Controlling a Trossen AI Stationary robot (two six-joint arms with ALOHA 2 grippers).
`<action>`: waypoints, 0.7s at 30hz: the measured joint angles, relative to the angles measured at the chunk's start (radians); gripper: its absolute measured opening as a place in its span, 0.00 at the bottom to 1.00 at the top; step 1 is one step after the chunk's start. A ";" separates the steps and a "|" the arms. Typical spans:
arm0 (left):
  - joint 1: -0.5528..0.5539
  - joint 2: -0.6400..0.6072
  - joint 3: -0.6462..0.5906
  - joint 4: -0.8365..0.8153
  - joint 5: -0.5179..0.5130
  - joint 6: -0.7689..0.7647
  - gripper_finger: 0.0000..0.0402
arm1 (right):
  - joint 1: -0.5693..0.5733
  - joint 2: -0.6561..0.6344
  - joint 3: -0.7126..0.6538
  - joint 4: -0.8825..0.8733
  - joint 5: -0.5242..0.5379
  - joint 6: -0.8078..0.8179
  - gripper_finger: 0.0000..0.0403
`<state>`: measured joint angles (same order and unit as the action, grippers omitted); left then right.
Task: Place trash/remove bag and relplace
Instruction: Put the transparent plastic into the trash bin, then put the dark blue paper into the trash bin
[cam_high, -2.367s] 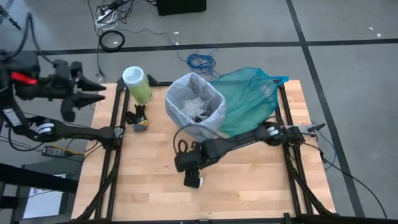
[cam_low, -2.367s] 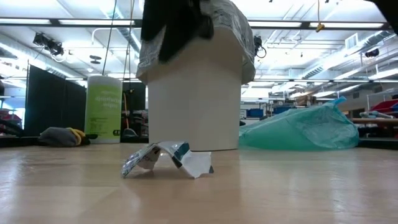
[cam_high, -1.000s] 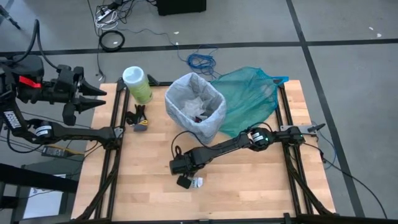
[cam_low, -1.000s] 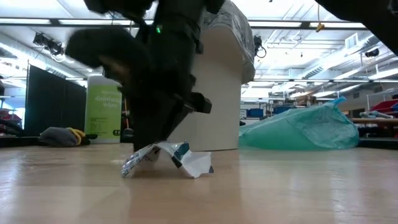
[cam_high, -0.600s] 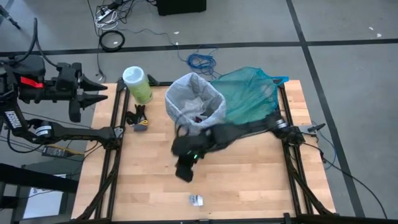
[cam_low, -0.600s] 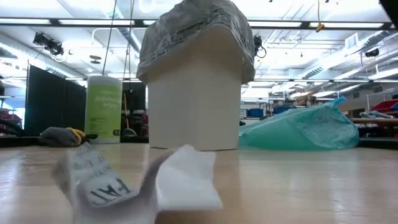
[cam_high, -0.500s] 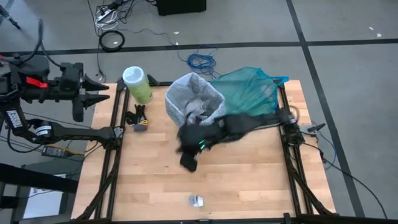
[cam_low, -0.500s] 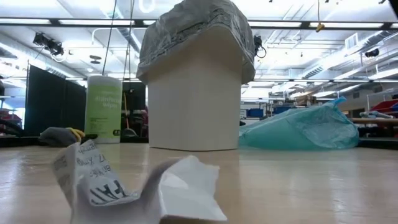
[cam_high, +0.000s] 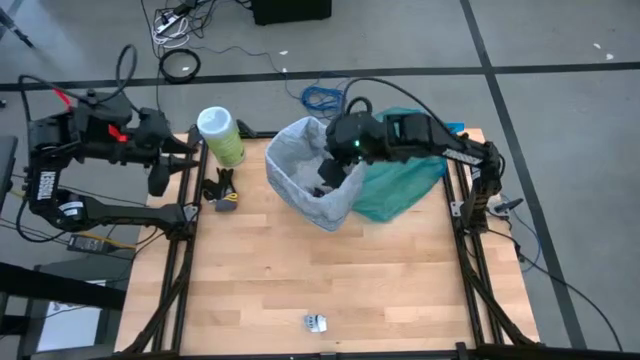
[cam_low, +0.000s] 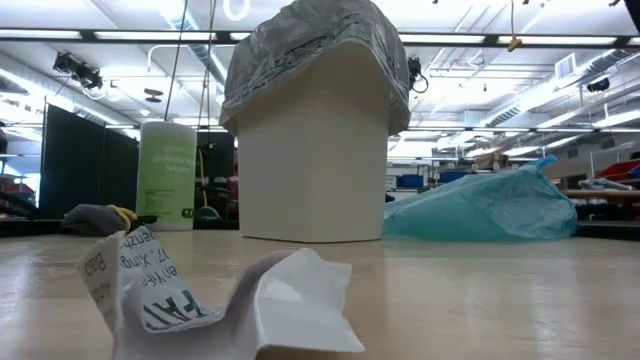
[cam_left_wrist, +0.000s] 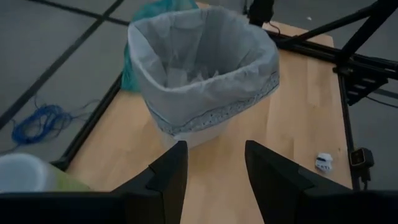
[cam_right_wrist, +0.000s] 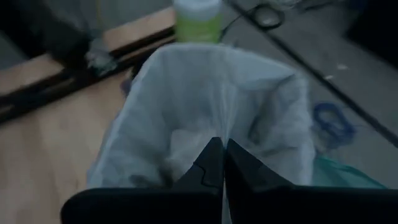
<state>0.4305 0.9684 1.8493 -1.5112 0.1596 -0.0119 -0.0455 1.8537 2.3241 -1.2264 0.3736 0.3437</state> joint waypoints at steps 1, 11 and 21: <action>0.000 0.000 -0.005 -0.003 0.001 -0.008 0.42 | -0.014 0.002 0.000 -0.002 -0.045 -0.023 0.02; 0.000 -0.002 -0.010 -0.002 0.002 -0.031 0.42 | -0.050 0.005 0.000 -0.003 -0.133 -0.171 0.46; 0.000 -0.002 -0.010 0.072 0.104 -0.060 0.42 | -0.040 -0.015 0.000 -0.055 -0.290 -0.021 0.78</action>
<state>0.4301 0.9668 1.8397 -1.4397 0.2632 -0.0717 -0.0856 1.8392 2.3241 -1.2810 0.0839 0.3225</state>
